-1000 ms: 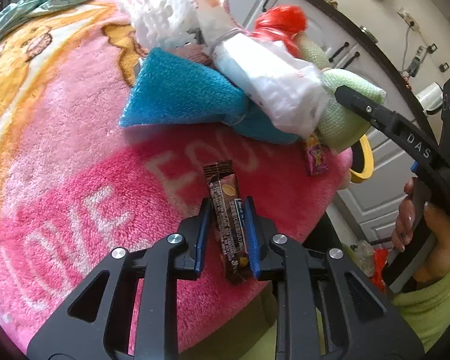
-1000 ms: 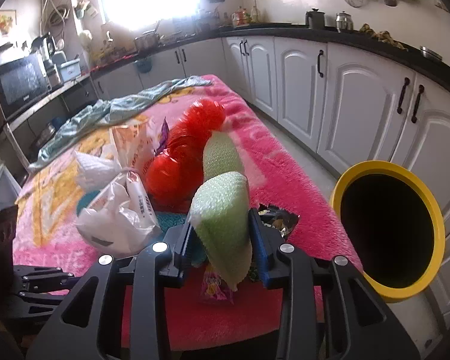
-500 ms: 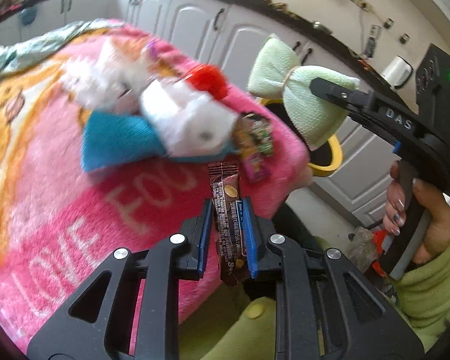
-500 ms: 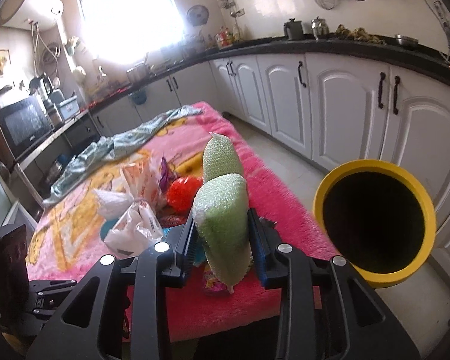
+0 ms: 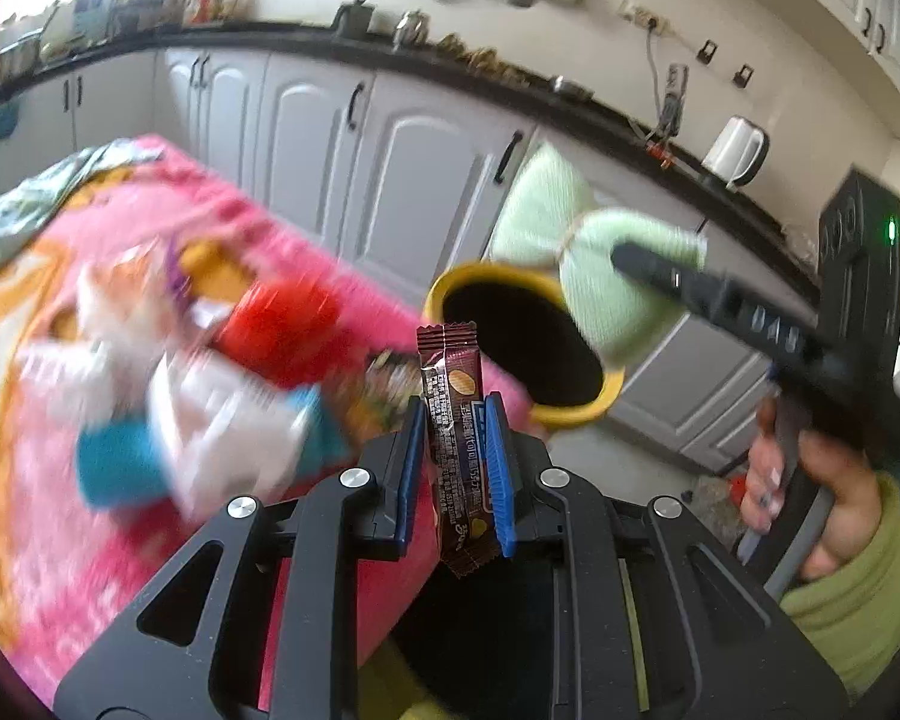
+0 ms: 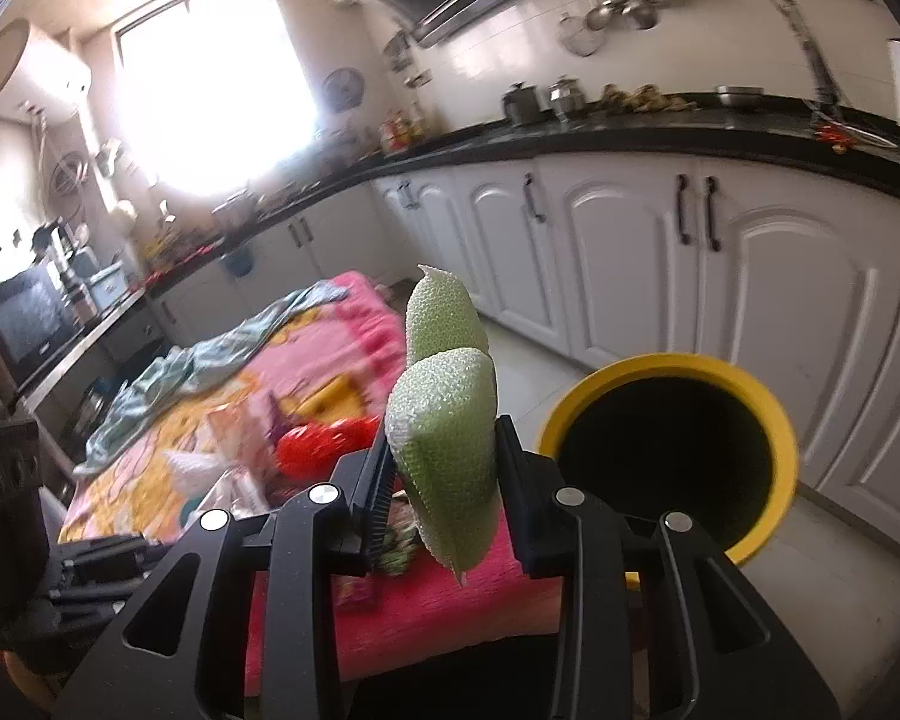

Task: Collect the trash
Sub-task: 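Carry the green foam sleeve to the yellow bin and release it with the right tool, then move the right tool back toward the blanket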

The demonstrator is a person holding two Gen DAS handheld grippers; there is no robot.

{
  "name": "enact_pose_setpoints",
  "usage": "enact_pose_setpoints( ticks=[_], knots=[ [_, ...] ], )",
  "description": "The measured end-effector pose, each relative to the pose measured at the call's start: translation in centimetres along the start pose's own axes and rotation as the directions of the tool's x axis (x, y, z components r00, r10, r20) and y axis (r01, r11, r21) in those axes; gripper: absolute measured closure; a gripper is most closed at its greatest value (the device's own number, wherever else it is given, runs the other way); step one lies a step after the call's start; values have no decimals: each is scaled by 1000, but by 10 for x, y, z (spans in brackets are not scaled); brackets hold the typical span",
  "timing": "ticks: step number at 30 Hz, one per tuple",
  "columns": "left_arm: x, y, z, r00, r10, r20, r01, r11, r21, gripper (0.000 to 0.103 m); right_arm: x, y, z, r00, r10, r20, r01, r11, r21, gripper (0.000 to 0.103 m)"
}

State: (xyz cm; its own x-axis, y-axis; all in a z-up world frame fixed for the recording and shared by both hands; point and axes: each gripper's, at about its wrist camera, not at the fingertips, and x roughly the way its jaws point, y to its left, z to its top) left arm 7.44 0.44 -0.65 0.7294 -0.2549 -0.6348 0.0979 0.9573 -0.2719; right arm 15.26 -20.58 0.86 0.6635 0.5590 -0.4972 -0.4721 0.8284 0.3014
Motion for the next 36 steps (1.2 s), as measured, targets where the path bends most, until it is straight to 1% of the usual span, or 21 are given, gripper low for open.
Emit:
enact_pose_setpoints(
  ticks=[7, 15, 22, 26, 27, 29, 30, 31, 32, 34, 36],
  knots=[
    [32, -33, 43, 998, -39, 49, 38, 999, 35, 89, -20, -45, 13, 995, -83, 56, 81, 996, 50, 72],
    [84, -59, 74, 994, -83, 65, 80, 996, 36, 89, -23, -86, 22, 985, -159, 69, 151, 983, 99, 72],
    [139, -67, 86, 997, -73, 26, 72, 997, 19, 88, -2, -116, 24, 979, -200, 43, 193, 972, 131, 72],
    [166, -63, 89, 999, -49, -1, 49, 998, -26, 86, 19, -133, 26, 982, -186, 11, 182, 970, 161, 71],
    [170, -61, 89, 999, -37, -4, 37, 999, -37, 83, 24, -137, 27, 983, -181, 2, 178, 970, 167, 70],
    [179, -56, 91, 1000, -11, -20, 9, 998, -65, 73, 39, -146, 29, 984, -177, -30, 179, 967, 182, 65],
    [181, -55, 91, 1000, -6, -24, 5, 997, -73, 69, 42, -148, 30, 984, -176, -33, 179, 965, 192, 57],
    [181, -51, 91, 1000, -3, -26, 1, 996, -91, 55, 44, -151, 31, 983, -180, -35, 183, 962, 203, 51],
    [179, -50, 90, 1000, -2, -20, 0, 995, -96, 47, 45, -153, 31, 983, -183, -35, 186, 960, 211, 49],
    [174, -47, 90, 1000, 14, -13, -15, 996, -92, 45, 43, -153, 32, 983, -185, -19, 185, 959, 216, 44],
    [166, -42, 90, 999, 32, -1, -32, 995, -99, 39, 39, -150, 30, 980, -199, -10, 197, 959, 206, 39]
  ],
)
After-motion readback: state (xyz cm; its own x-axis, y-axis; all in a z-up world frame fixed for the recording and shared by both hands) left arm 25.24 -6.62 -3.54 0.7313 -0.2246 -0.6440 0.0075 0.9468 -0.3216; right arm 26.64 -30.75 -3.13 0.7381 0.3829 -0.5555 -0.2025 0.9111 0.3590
